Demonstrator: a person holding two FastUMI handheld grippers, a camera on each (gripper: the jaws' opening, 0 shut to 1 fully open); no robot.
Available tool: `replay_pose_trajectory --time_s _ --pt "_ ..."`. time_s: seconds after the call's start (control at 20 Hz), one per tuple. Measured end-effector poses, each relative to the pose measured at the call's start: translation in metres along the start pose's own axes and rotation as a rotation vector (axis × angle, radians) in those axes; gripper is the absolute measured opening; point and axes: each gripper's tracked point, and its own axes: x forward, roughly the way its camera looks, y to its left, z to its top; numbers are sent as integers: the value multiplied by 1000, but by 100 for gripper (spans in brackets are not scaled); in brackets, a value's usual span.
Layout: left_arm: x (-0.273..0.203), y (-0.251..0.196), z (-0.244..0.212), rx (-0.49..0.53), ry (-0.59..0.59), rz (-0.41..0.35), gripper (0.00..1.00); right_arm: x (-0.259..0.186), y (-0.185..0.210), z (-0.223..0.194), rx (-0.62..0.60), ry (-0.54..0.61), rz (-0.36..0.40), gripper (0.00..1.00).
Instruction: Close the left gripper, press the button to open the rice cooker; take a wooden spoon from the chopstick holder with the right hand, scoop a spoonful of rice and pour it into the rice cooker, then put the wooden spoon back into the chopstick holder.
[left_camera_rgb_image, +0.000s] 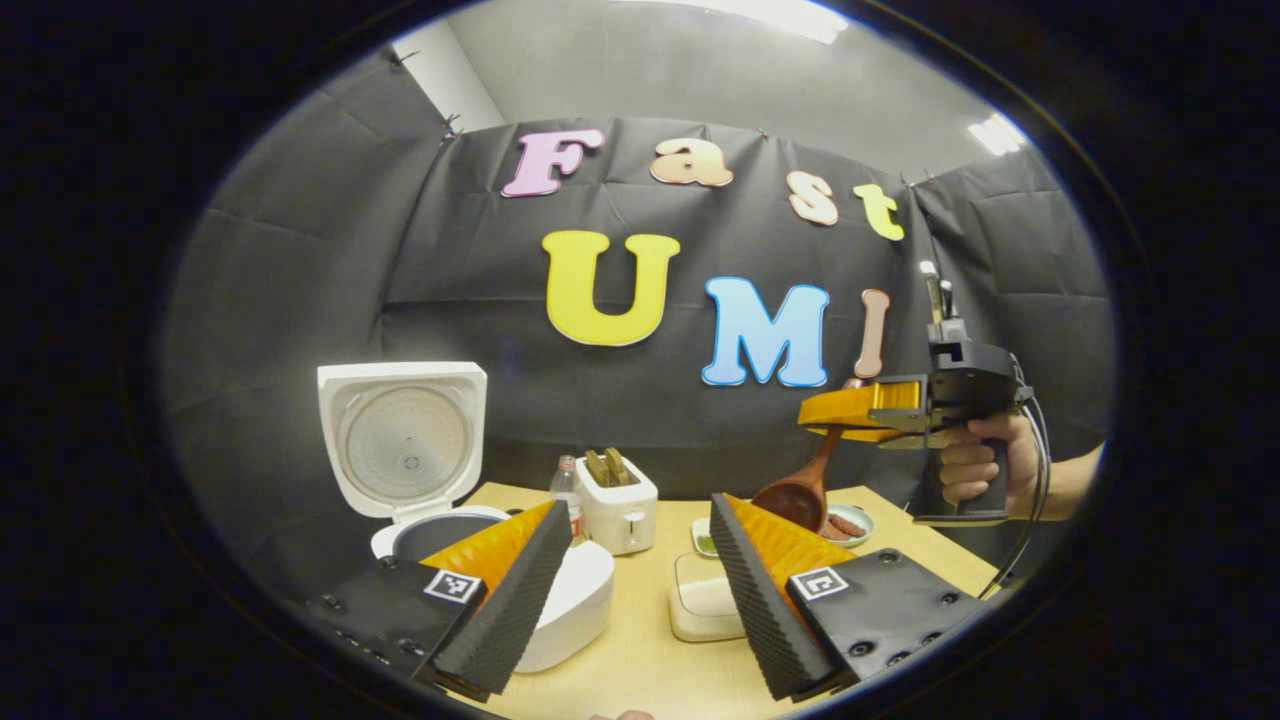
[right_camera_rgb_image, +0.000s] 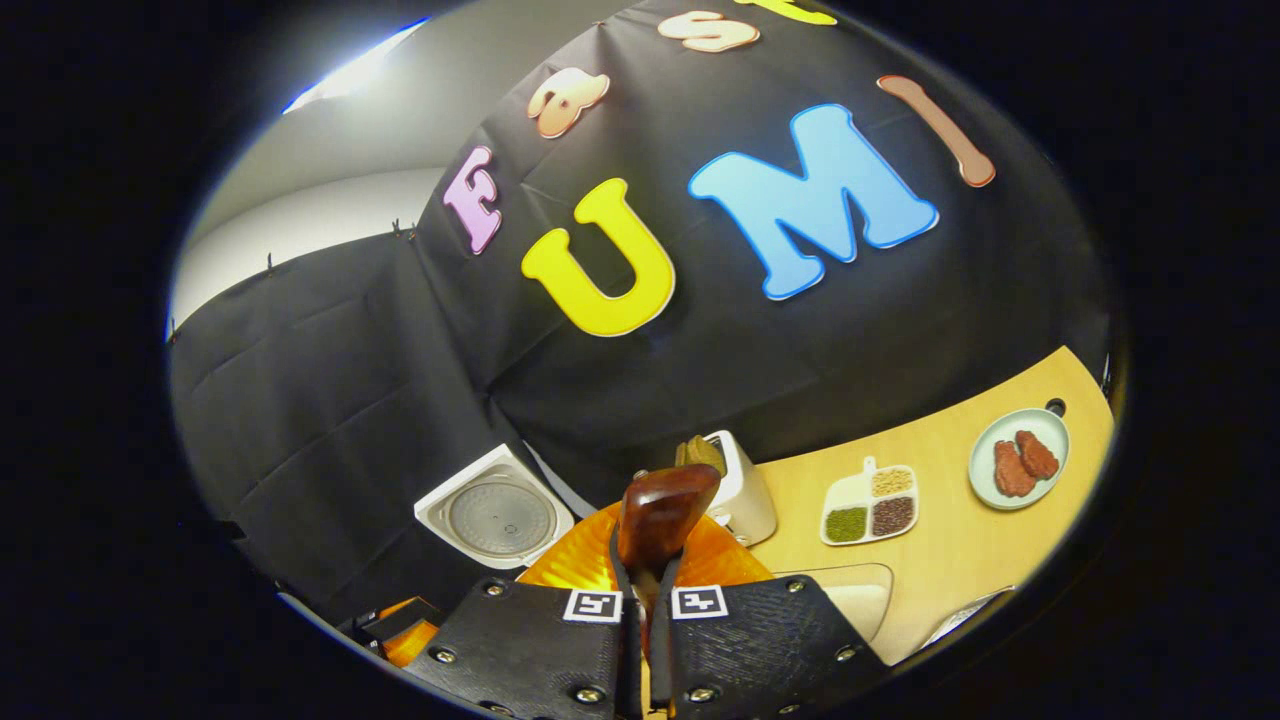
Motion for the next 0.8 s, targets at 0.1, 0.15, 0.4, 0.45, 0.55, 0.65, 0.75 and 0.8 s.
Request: replay_pose_trajectory --time_s 0.1,0.15,0.4,0.45,0.55,0.65,0.75,0.8 --pt "5 -13 3 5 0 -17 96 -16 -19 4 7 -15 -39 4" --pt "8 -19 3 5 3 -28 99 -24 -28 7 10 -22 -57 4" --pt "20 -48 12 17 -7 -72 96 -53 -63 16 21 -37 -117 4" --pt "21 -53 14 21 -10 -79 96 -59 -68 19 22 -43 -126 4" --pt "23 -61 15 31 -10 -86 96 -70 -81 23 23 -55 -150 4" --pt "23 -70 16 33 -12 -93 96 -80 -92 25 29 -61 -166 4" --pt "25 -78 16 39 -9 -97 100 -89 -105 26 35 -66 -189 4" --pt "26 -80 16 43 -9 -95 100 -93 -112 27 38 -67 -201 4"
